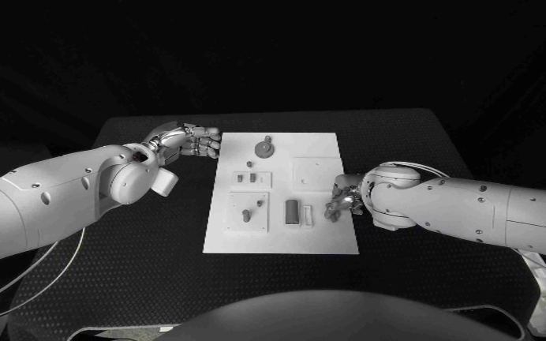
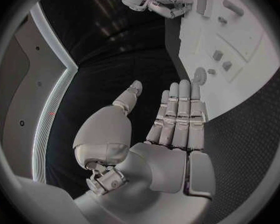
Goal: Assemble the parts on the task board
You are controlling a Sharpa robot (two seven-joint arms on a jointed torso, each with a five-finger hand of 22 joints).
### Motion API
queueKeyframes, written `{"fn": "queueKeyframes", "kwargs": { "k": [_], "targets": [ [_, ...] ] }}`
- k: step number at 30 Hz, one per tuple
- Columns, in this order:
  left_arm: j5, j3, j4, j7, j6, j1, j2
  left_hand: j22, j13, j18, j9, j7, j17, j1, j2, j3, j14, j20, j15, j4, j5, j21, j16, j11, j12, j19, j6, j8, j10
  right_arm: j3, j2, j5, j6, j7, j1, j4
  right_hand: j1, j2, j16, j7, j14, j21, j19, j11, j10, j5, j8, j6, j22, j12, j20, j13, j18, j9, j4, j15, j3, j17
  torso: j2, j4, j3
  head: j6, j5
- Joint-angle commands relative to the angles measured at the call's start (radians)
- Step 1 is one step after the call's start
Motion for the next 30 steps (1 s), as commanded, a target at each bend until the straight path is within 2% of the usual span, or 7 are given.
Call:
{"fn": "queueKeyframes", "kwargs": {
  "k": [1, 6, 12, 18, 30],
  "targets": [
    [0.001, 0.001, 0.003, 0.007, 0.009, 0.001, 0.000, 0.001, -0.001, -0.012, -0.001, -0.002, 0.002, -0.009, -0.004, 0.005, -0.007, 0.001, 0.001, -0.002, -0.004, 0.004, -0.004, -0.005, 0.004, -0.006, -0.003, 0.003, -0.002, -0.009, 0.001, 0.106, -0.047, 0.031, -0.015, 0.010, 0.041, 0.049, 0.005, 0.037, 0.006, 0.007, -0.001, -0.001, 0.010, 0.003, -0.135, -0.025, 0.022, 0.006, 0.000, 0.002, 0.016, -0.092, -0.014, -0.002, 0.021, 0.002, 0.000, -0.0005, 0.0005, 0.000, 0.000],
    [0.001, 0.001, 0.004, 0.006, 0.009, 0.001, 0.000, 0.001, -0.001, -0.012, -0.001, -0.002, 0.002, -0.009, -0.004, 0.005, -0.007, 0.001, 0.001, -0.002, -0.004, 0.004, -0.004, -0.005, 0.004, -0.006, -0.003, 0.004, -0.002, -0.007, -0.010, 0.156, -0.101, 0.041, -0.015, 0.028, 0.039, 0.046, 0.005, 0.035, 0.006, 0.009, 0.001, -0.003, 0.011, 0.002, -0.132, -0.020, 0.021, 0.006, 0.000, 0.001, 0.016, -0.092, -0.014, -0.003, 0.026, 0.001, 0.000, 0.0000, 0.0004, 0.000, 0.001],
    [0.001, 0.001, 0.004, 0.006, 0.010, 0.001, 0.000, 0.001, -0.001, -0.012, -0.002, -0.002, 0.002, -0.009, -0.004, 0.005, -0.007, 0.001, 0.001, -0.002, -0.004, 0.004, -0.004, -0.005, 0.004, -0.006, -0.003, 0.004, -0.002, -0.003, -0.021, 0.184, -0.122, 0.045, -0.012, 0.061, 0.037, 0.042, 0.005, 0.033, 0.005, 0.011, 0.001, -0.005, 0.011, 0.002, -0.129, -0.014, 0.021, 0.005, -0.001, 0.000, 0.016, -0.091, -0.014, -0.005, 0.029, -0.002, 0.000, 0.0001, 0.0005, 0.000, 0.001],
    [0.001, 0.001, 0.004, 0.006, 0.011, 0.001, 0.000, 0.001, -0.002, -0.012, -0.002, -0.002, 0.002, -0.009, -0.004, 0.005, -0.007, 0.001, 0.001, -0.002, -0.004, 0.004, -0.004, -0.005, 0.004, -0.006, -0.003, 0.004, -0.002, 0.000, -0.029, 0.188, -0.127, 0.046, -0.011, 0.081, 0.037, 0.040, 0.005, 0.033, 0.005, 0.011, 0.002, -0.005, 0.012, 0.002, -0.128, -0.013, 0.021, 0.006, -0.001, 0.001, 0.016, -0.091, -0.014, -0.005, 0.030, -0.002, 0.000, -0.0001, 0.0003, 0.000, 0.001],
    [0.001, 0.001, 0.002, 0.006, 0.015, 0.001, 0.001, 0.001, -0.002, -0.012, -0.002, -0.003, 0.002, -0.010, -0.005, 0.005, -0.007, 0.001, 0.001, -0.002, -0.004, 0.004, -0.004, -0.005, 0.004, -0.007, -0.003, 0.004, -0.002, 0.001, -0.016, 0.217, -0.105, 0.043, -0.009, 0.082, 0.035, 0.038, 0.005, 0.032, 0.004, 0.012, 0.002, -0.006, 0.012, 0.002, -0.128, -0.013, 0.021, 0.005, -0.002, 0.000, 0.016, -0.091, -0.014, -0.006, 0.031, -0.005, 0.000, 0.0000, 0.0001, 0.000, 0.002]
  ]
}}
